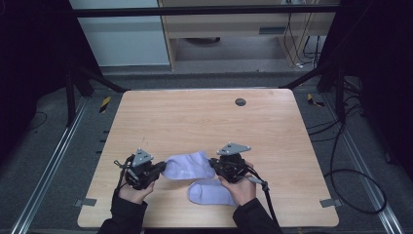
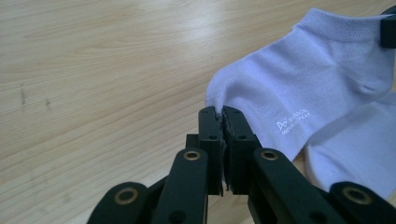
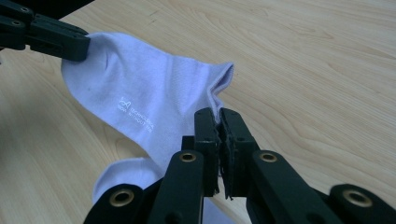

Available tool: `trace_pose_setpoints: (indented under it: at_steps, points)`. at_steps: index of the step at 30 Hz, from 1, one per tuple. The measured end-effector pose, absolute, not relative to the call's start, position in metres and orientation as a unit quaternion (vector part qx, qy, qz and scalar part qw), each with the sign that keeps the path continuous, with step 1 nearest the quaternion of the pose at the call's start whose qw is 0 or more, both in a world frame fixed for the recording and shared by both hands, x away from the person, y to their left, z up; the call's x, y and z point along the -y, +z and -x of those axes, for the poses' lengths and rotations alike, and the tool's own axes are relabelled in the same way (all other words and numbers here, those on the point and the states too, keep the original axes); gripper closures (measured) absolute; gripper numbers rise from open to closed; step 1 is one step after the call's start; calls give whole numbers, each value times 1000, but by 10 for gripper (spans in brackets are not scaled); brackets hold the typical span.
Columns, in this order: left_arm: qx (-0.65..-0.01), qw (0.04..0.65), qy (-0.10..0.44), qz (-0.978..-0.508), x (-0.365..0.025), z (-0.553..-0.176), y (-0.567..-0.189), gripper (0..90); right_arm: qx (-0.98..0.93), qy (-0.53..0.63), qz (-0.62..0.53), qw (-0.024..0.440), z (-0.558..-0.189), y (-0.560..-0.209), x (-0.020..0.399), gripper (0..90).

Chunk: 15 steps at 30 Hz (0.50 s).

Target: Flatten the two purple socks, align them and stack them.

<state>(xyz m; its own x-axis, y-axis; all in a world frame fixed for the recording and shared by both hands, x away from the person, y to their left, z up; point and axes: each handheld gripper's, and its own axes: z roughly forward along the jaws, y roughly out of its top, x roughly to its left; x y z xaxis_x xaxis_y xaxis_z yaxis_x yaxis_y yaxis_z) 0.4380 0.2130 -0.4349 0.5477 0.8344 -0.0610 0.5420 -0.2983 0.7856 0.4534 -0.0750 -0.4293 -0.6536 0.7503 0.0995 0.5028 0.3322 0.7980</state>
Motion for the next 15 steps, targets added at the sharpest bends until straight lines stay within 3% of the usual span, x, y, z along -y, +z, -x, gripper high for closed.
trace_pose_setpoints:
  at_steps: [15]
  points:
    - [-400, 398, 149, -812, -172, -423, -436, 863, -804, 422, -390, 150, -419, -417, 125, 865]
